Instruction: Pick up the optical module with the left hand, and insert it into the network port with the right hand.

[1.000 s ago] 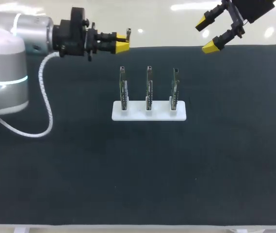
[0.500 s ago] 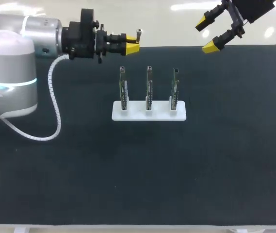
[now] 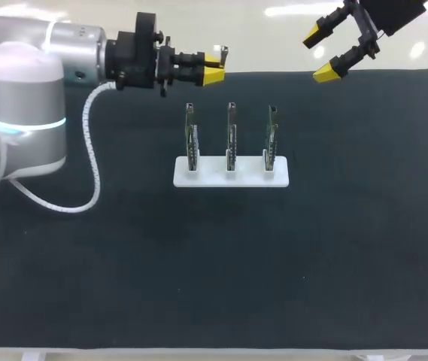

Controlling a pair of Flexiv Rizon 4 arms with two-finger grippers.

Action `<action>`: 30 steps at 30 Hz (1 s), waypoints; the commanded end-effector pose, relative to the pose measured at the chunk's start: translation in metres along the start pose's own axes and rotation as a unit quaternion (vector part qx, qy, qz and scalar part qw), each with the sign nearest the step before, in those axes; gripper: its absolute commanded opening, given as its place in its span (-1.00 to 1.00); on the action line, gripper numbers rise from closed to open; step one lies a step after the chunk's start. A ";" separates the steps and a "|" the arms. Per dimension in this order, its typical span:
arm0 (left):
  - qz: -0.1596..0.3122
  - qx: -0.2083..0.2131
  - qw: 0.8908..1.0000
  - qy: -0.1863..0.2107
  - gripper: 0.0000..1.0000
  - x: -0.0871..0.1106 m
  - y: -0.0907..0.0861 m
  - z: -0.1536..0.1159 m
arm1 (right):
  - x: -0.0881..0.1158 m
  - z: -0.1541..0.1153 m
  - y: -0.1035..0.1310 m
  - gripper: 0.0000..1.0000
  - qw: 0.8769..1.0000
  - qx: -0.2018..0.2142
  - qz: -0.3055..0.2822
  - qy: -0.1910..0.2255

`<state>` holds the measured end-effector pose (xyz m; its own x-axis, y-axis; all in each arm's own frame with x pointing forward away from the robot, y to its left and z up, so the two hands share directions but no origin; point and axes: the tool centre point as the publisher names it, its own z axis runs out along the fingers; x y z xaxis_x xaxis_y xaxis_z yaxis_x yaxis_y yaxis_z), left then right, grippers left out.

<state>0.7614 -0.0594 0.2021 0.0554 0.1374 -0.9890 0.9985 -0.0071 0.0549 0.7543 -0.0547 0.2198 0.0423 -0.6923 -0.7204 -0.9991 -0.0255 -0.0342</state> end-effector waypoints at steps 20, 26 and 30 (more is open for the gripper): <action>-0.004 0.028 1.000 0.009 -1.00 0.009 0.003 0.020 | 0.000 0.000 0.000 1.00 1.000 0.000 0.000 -0.001; -0.005 0.027 1.000 0.008 -1.00 0.012 0.003 0.028 | 0.000 0.000 0.000 1.00 1.000 0.000 0.000 -0.001; -0.005 0.026 1.000 0.009 -1.00 0.014 0.001 0.031 | 0.000 0.000 0.000 1.00 1.000 0.000 0.000 -0.001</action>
<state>0.7627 -0.0855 0.1856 0.0439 0.1553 -0.9869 0.9977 -0.0586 0.0351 0.7543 -0.0547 0.2198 0.0423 -0.6922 -0.7204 -0.9991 -0.0255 -0.0342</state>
